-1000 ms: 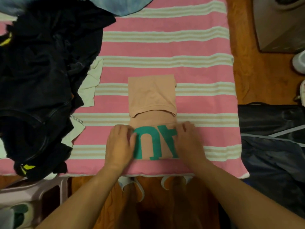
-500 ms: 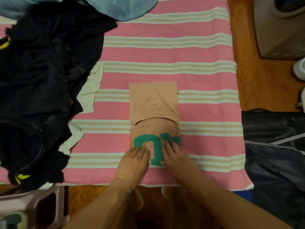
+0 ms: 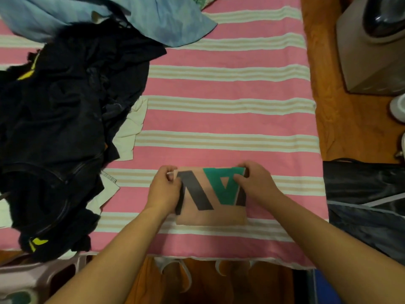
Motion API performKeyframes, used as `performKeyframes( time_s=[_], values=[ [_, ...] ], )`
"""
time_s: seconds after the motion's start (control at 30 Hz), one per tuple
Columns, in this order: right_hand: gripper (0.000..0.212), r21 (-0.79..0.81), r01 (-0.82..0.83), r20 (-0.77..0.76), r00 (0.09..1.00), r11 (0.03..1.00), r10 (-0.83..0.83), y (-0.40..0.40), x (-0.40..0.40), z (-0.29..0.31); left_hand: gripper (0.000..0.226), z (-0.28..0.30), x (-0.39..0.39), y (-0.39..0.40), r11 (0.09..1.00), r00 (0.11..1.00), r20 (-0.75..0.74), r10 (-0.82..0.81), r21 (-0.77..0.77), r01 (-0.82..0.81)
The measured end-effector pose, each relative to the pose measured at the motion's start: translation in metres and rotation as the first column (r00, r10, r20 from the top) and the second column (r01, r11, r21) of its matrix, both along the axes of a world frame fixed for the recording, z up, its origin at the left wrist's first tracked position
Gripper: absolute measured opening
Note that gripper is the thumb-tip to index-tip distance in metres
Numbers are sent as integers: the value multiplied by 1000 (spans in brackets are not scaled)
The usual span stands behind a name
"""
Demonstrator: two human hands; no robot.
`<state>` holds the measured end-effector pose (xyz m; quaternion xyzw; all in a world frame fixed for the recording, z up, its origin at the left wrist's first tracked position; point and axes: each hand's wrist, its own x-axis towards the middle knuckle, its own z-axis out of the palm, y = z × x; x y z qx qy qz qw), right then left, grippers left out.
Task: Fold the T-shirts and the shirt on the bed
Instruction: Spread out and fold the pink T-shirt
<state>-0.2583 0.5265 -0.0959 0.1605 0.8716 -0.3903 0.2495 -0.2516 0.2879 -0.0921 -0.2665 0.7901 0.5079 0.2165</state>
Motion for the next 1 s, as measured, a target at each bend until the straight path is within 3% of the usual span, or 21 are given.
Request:
performKeyframes(
  time_s=[0.07,0.1,0.2,0.27,0.33,0.4,0.47,0.53,0.6,0.7,0.77,0.87,0.93,1.0],
  values=[
    [15,64,93,5,996,994,-93,-4,-3,-22,31,-15,3,3,966,988,-86,-130,-234,107],
    [19,113,114,-13,993,987,-114,-5,-1,-30,36,-19,10,5,901,952,-142,-270,-386,199],
    [29,254,159,-178,977,954,-116,-12,15,-36,46,-34,42,20,618,684,-202,-701,-651,442],
    [32,355,110,-382,923,928,37,-27,31,-35,56,-54,56,29,432,532,-100,-841,-716,548],
    [44,515,-19,-471,830,857,301,-45,51,-44,63,-82,54,28,383,526,-23,-850,-712,588],
    [58,600,-167,-340,832,783,438,-53,63,-67,65,-108,48,27,416,565,-17,-825,-695,587],
    [68,598,-240,-182,888,765,421,-49,65,-91,66,-123,45,24,432,570,-45,-820,-702,566],
    [71,595,-205,-149,922,777,357,-40,65,-108,66,-127,44,24,452,568,-69,-820,-686,570],
    [71,567,-55,-173,968,822,184,-41,73,-107,65,-113,48,24,474,581,-83,-810,-676,564],
    [68,543,84,-201,979,836,32,-57,85,-100,71,-84,59,20,662,770,-86,-632,-577,479],
    [68,470,65,-169,985,880,18,-60,85,-93,75,-73,61,13,816,863,-62,-502,-364,449],
    [70,38,194,-57,980,980,-192,-45,69,-72,81,-64,47,8,904,908,-19,-419,80,419],
    [70,-308,350,64,935,885,-348,-26,69,-46,82,-52,39,6,900,933,61,-356,292,324],
    [68,-552,466,185,877,691,-444,-8,91,-25,71,-32,47,14,865,916,73,-396,365,344]
  ],
)
